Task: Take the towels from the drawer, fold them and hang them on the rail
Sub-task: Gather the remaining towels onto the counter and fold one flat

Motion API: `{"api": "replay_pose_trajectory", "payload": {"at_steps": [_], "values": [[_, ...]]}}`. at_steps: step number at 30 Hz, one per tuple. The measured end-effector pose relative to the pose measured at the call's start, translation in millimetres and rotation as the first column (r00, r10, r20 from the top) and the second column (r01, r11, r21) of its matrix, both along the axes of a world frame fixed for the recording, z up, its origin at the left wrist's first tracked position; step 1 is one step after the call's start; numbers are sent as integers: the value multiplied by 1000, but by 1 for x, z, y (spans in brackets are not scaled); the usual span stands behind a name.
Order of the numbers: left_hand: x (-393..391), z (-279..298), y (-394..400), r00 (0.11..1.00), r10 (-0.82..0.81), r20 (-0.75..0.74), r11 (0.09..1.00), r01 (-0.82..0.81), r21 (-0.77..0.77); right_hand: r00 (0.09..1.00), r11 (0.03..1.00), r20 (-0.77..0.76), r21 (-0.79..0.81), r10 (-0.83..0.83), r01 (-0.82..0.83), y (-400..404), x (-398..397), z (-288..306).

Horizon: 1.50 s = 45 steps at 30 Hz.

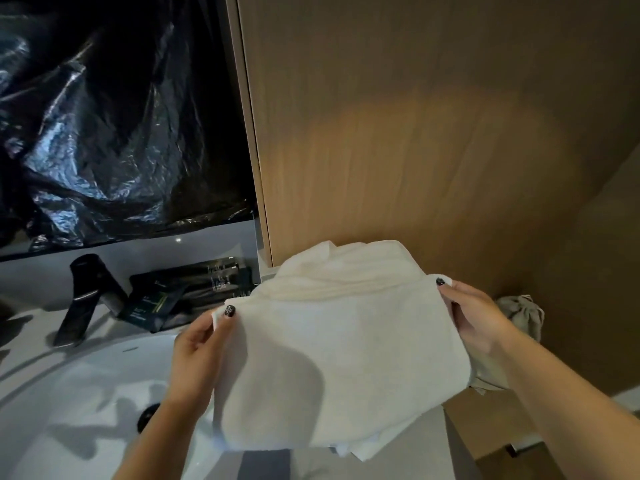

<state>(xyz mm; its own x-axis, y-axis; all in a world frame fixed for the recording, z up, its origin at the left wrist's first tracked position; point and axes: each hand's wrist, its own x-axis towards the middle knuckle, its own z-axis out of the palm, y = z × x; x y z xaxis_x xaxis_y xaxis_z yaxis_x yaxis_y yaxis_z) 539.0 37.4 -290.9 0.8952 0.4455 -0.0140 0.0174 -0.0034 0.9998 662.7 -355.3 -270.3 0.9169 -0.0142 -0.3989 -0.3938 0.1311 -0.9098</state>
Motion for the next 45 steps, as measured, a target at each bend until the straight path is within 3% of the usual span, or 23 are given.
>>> {"api": "replay_pose_trajectory", "payload": {"at_steps": [9,21,26,31,35,45], "values": [[-18,15,-6,997,74,29,997,-73,-38,1000,998,-11,65,-27,27,-26,-29,25],[-127,63,-38,989,143,35,934,-123,-335,968,984,176,62,-176,167,-39,-148,77],[-177,63,-38,976,208,-58,887,-213,-409,948,972,214,51,-234,229,-32,-198,81],[-218,54,-23,955,228,-189,892,-283,-354,964,980,187,-29,-188,197,-19,-234,67],[-245,38,-10,951,230,-206,920,-281,-271,975,982,143,-53,-170,179,-8,-255,40],[-248,-15,38,900,262,-350,950,-305,-73,976,958,-85,-225,-200,177,46,-259,-27]]}}
